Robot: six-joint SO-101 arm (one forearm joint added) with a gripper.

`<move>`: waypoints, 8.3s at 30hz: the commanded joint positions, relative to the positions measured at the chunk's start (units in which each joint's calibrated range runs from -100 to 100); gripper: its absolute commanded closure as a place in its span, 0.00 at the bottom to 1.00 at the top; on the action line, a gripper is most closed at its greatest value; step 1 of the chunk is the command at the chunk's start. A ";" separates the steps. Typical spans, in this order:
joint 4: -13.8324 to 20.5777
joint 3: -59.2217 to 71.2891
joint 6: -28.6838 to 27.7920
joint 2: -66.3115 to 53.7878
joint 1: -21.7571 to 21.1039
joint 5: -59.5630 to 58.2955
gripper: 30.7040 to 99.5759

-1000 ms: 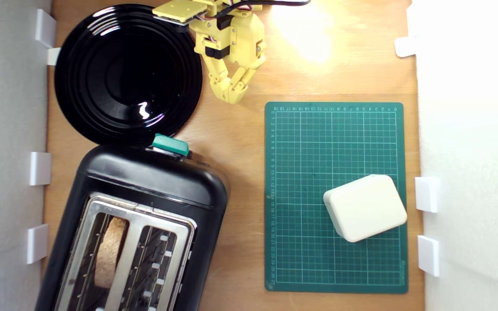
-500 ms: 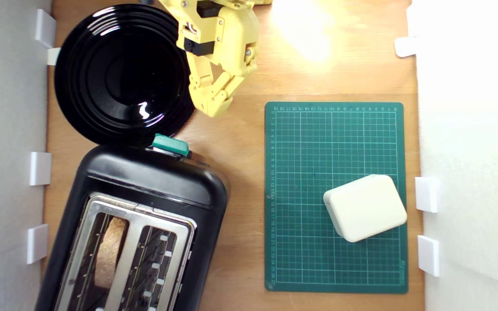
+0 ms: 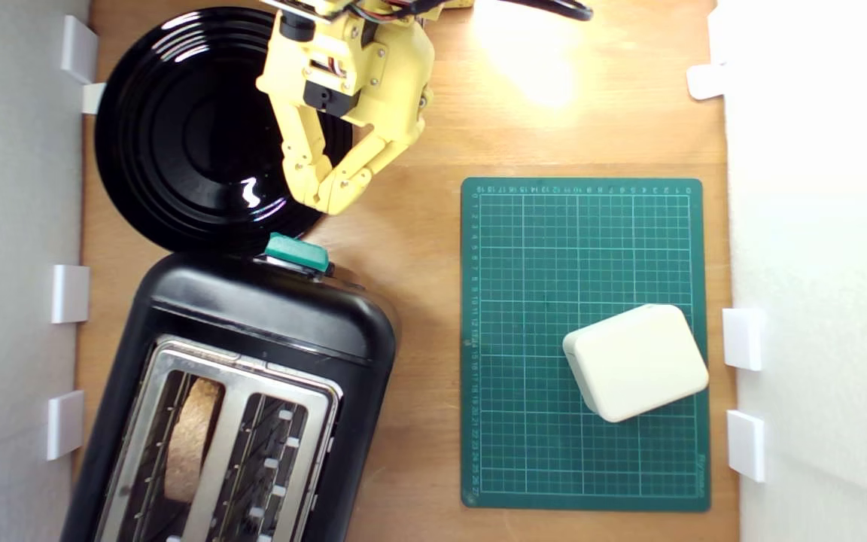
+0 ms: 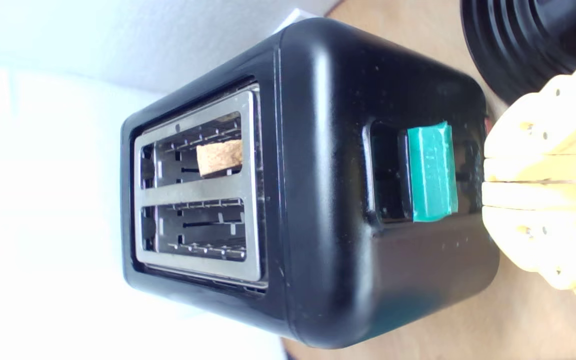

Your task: Start toaster

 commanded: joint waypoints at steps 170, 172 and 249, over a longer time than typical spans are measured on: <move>-2.98 25.07 1.06 49.31 11.16 -39.00 0.99; -2.70 25.34 1.01 50.06 11.16 -40.20 0.99; -7.76 13.53 -13.25 -24.21 -2.18 14.28 0.99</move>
